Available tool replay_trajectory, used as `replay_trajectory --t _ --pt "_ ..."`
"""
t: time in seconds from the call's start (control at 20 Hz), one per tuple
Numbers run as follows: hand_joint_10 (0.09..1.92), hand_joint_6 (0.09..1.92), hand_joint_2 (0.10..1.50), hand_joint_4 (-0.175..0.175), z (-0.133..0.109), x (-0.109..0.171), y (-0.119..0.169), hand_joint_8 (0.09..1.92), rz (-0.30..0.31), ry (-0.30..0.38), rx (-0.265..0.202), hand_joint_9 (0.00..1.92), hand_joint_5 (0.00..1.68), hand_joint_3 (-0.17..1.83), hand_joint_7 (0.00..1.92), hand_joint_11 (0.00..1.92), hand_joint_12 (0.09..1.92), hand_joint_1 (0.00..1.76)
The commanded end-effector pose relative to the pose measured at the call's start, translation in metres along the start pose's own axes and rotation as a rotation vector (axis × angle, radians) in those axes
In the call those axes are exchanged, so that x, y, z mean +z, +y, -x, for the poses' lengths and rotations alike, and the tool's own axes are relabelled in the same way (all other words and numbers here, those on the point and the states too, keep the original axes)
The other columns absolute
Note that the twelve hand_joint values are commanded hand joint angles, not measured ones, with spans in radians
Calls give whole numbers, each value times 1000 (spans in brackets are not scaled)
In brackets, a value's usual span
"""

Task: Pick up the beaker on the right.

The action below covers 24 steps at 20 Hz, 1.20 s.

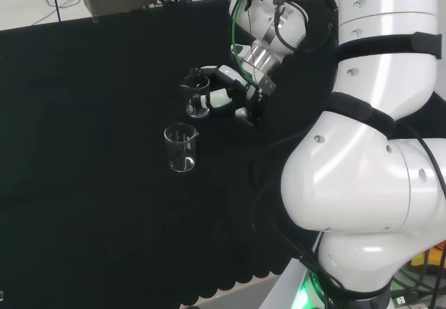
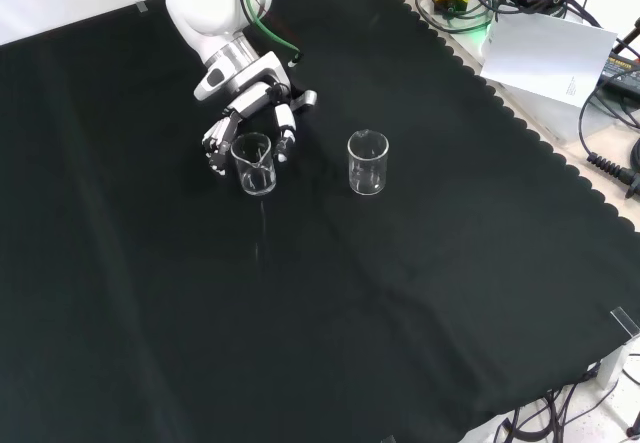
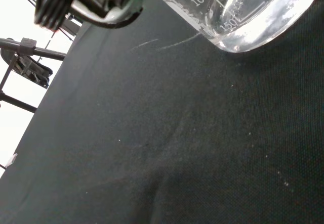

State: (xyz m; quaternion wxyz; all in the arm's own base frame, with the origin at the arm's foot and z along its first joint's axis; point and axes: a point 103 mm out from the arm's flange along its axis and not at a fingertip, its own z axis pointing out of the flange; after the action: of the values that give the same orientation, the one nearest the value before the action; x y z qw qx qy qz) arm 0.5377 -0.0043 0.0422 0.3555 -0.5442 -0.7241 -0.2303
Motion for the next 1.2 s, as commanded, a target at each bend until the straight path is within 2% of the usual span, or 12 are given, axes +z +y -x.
replay_trajectory --t 0.05,0.4,0.55,0.7,0.8,1.2 --pt "594 87 562 -33 0 4 2 689 2 34 7 536 527 588 372 136 1401 900" --pt "592 87 558 -31 -1 4 5 688 -12 42 -8 543 531 591 378 146 1398 892" --pt "571 153 556 -19 -3 3 7 669 -11 58 -6 585 595 593 453 177 1377 898" --pt "525 604 562 4 -2 4 6 655 -15 61 -6 670 672 587 560 223 1358 934" --pt "516 797 563 12 -1 4 6 662 -17 59 -6 695 689 591 589 241 1354 956" --pt "515 915 564 18 0 7 7 674 -41 34 3 704 686 613 585 273 1342 1029"
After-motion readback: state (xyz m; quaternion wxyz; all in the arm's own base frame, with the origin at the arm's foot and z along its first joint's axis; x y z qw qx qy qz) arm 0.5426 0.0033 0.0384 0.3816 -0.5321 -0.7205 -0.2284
